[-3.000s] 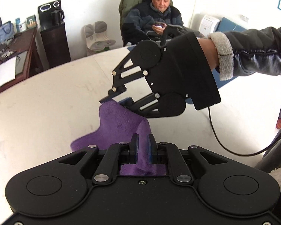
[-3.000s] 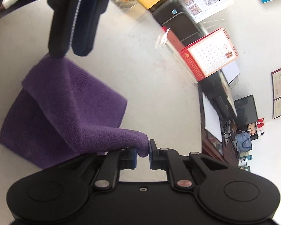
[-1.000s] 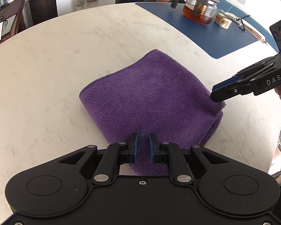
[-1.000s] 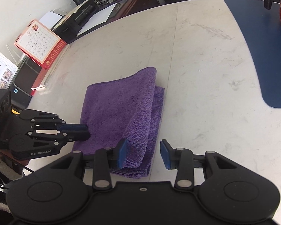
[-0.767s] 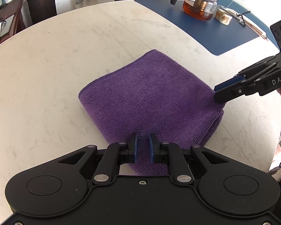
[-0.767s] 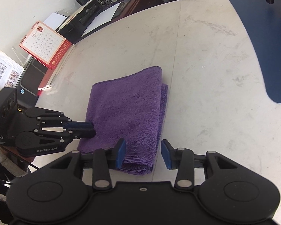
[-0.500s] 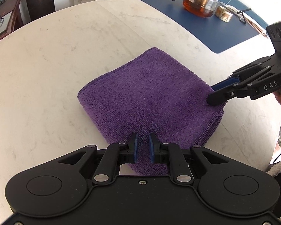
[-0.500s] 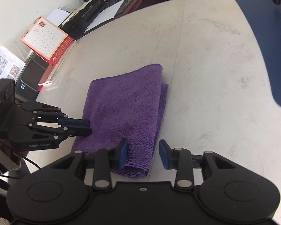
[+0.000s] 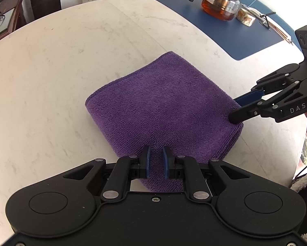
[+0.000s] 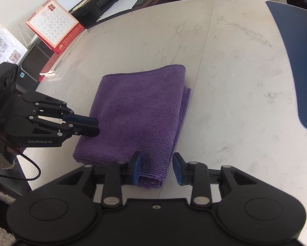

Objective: Fold towel

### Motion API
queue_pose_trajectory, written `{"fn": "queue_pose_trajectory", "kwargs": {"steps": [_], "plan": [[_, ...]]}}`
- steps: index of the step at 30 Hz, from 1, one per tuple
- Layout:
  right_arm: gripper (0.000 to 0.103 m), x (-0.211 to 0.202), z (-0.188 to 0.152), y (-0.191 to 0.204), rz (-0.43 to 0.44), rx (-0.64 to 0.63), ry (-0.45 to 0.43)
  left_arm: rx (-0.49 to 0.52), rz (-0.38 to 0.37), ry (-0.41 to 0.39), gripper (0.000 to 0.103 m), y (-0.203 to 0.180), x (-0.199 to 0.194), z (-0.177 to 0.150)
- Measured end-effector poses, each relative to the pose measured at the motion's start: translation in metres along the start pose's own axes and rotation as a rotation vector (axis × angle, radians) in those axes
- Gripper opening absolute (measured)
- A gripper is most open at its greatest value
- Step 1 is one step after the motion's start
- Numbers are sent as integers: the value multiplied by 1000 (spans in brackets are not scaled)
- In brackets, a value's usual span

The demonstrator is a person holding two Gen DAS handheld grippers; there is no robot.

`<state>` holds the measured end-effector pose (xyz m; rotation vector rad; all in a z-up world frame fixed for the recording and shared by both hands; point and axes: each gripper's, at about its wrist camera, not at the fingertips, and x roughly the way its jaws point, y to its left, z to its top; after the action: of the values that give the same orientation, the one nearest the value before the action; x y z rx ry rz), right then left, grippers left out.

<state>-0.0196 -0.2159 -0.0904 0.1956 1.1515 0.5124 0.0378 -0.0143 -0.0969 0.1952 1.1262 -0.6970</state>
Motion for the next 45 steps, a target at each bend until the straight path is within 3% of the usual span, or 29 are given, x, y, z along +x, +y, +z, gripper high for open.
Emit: {"fn": "queue_pose_trajectory", "kwargs": {"steps": [3, 8, 11, 17, 20, 27, 31, 34, 39, 42, 45], "plan": [[6, -9, 5, 9, 33, -32, -23, -7, -1, -5, 13, 1, -3, 1], [6, -40, 20, 24, 197, 44, -92, 4, 11, -15, 16, 3, -11, 5], [6, -49, 17, 31, 252, 80, -93, 4, 12, -18, 17, 5, -14, 5], [6, -22, -13, 11, 105, 115, 8, 1, 7, -13, 18, 8, -12, 4], [6, -14, -19, 1, 84, 145, 25, 8, 3, -7, 18, 7, -12, 4], [7, -14, -11, 17, 32, 68, 9, 19, 0, 3, 20, 6, -9, 5], [13, -3, -18, 18, -48, 9, 42, 21, -5, 3, 20, 6, -9, 5], [24, -7, -17, 20, -86, -21, 24, 17, -6, 3, 21, 6, -9, 4], [30, -27, 0, 5, -99, 36, -56, 25, 9, -18, 21, 7, -19, 8], [37, -20, 20, -7, -76, 66, -106, 44, -5, -41, 22, 3, -25, 14], [37, 2, 42, -18, -77, 66, -116, 70, -33, -41, 22, -6, -21, 20]]}}
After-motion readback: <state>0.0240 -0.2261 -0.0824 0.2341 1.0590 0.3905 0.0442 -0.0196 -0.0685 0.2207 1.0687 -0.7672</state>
